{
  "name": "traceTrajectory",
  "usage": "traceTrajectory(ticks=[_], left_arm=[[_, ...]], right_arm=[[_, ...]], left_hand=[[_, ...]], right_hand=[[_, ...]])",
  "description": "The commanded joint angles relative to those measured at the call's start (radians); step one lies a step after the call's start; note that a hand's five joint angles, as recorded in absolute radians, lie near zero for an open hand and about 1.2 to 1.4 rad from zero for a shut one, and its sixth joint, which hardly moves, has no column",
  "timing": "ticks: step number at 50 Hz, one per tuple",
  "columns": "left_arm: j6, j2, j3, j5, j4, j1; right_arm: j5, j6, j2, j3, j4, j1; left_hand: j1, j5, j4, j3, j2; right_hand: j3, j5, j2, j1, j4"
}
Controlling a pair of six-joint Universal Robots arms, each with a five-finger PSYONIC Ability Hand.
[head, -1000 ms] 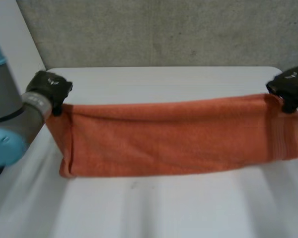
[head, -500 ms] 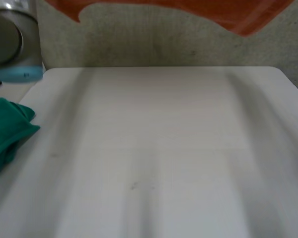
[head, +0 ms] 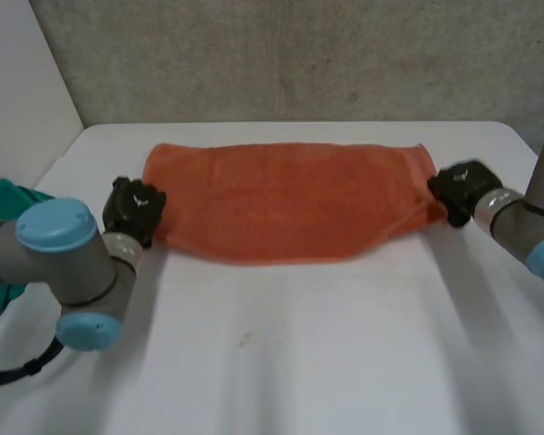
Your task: Fold the laundry.
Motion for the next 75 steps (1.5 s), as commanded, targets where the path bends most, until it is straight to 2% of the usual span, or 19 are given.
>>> traceTrajectory(ticks=[1,4,7,12,15,19,26,33,40,50,51,53,54,57,59,64,68,70,75], left_arm=[[0.131,0.190,-0.168,-0.011,-0.118,0.025],[0.164,0.287,-0.235,-0.012,-0.184,0.035],[0.188,0.430,-0.329,-0.011,-0.322,0.043],[0.219,0.612,-0.487,0.003,-0.629,0.045],[0.234,0.631,-0.513,0.006,-0.686,0.042],[0.236,0.599,-0.469,0.008,-0.597,0.048],[0.227,0.377,-0.247,-0.002,-0.383,0.032],[0.231,0.058,0.061,-0.025,-0.200,-0.030],[0.242,-0.130,0.275,-0.080,-0.099,-0.040],[0.260,-0.277,0.433,-0.083,-0.062,-0.051],[0.277,-0.286,0.438,-0.084,-0.057,-0.054],[0.300,-0.286,0.433,-0.088,-0.047,-0.058],[0.314,-0.286,0.430,-0.089,-0.027,-0.066],[0.329,-0.277,0.426,-0.094,0.012,-0.074],[0.329,-0.265,0.416,-0.100,0.042,-0.086],[0.317,-0.155,0.352,-0.098,0.067,-0.097],[0.299,-0.061,0.263,-0.098,0.072,-0.103],[0.265,0.011,0.184,-0.097,0.069,-0.110],[0.185,0.099,0.056,-0.095,0.059,-0.121]], right_arm=[[-0.004,-0.025,-0.119,0.082,0.244,-0.024],[-0.002,-0.045,-0.203,0.148,0.298,-0.064],[-0.007,-0.129,-0.315,0.263,0.394,-0.110],[-0.008,-0.434,-0.481,0.490,0.537,-0.199],[-0.002,-0.486,-0.510,0.538,0.521,-0.236],[-0.005,-0.434,-0.494,0.538,0.450,-0.253],[0.012,-0.274,-0.352,0.400,0.307,-0.207],[0.058,-0.200,-0.204,0.231,0.111,-0.118],[0.122,-0.200,-0.041,0.050,-0.003,-0.060],[0.131,-0.200,0.154,-0.178,-0.073,-0.026],[0.142,-0.199,0.174,-0.198,-0.096,-0.022],[0.159,-0.199,0.180,-0.206,-0.111,-0.018],[0.183,-0.194,0.178,-0.211,-0.128,-0.017],[0.225,-0.159,0.157,-0.211,-0.148,-0.009],[0.252,-0.078,0.105,-0.200,-0.162,-0.008],[0.242,0.112,-0.074,-0.117,-0.168,-0.015],[0.162,0.220,-0.228,-0.008,-0.167,-0.032],[0.070,0.243,-0.303,0.074,-0.147,-0.084],[-0.063,0.238,-0.343,0.196,-0.047,-0.138]], left_hand=[[0.285,0.260,0.195,0.204,0.202],[0.285,0.260,0.195,0.204,0.202],[0.285,0.260,0.195,0.204,0.202],[0.285,0.260,0.195,0.204,0.202],[0.285,0.260,0.195,0.204,0.202],[0.285,0.260,0.195,0.204,0.202],[0.285,0.260,0.195,0.204,0.202],[0.285,0.260,0.195,0.204,0.202],[0.285,0.260,0.195,0.204,0.202],[0.285,0.260,0.195,0.204,0.202],[0.218,0.194,0.129,0.138,0.136],[-0.451,-0.476,-0.541,-0.532,-0.534],[-0.937,-0.962,-1.026,-1.018,-1.020],[-0.937,-0.962,-1.026,-1.018,-1.020],[-0.937,-0.962,-1.026,-1.018,-1.020],[-0.937,-0.962,-1.026,-1.018,-1.020],[-0.937,-0.962,-1.026,-1.018,-1.020],[-0.937,-0.962,-1.026,-1.018,-1.020],[-0.937,-0.962,-1.026,-1.018,-1.020]], right_hand=[[0.214,0.228,0.226,0.423,0.208],[0.214,0.228,0.226,0.423,0.208],[0.214,0.228,0.226,0.423,0.208],[0.214,0.228,0.226,0.423,0.208],[0.214,0.228,0.226,0.423,0.208],[0.214,0.228,0.226,0.423,0.208],[0.214,0.228,0.226,0.423,0.208],[0.214,0.228,0.226,0.423,0.208],[0.214,0.228,0.226,0.423,0.208],[0.214,0.228,0.226,0.423,0.208],[-0.422,-0.407,-0.410,-0.213,-0.427],[-1.008,-0.993,-0.996,-0.799,-1.013],[-1.008,-0.993,-0.996,-0.799,-1.013],[-1.008,-0.993,-0.996,-0.799,-1.013],[-1.008,-0.993,-0.996,-0.799,-1.013],[-1.008,-0.993,-0.996,-0.799,-1.013],[-1.008,-0.993,-0.996,-0.799,-1.013],[-1.008,-0.993,-0.996,-0.799,-1.013],[-1.008,-0.993,-0.996,-0.799,-1.013]])
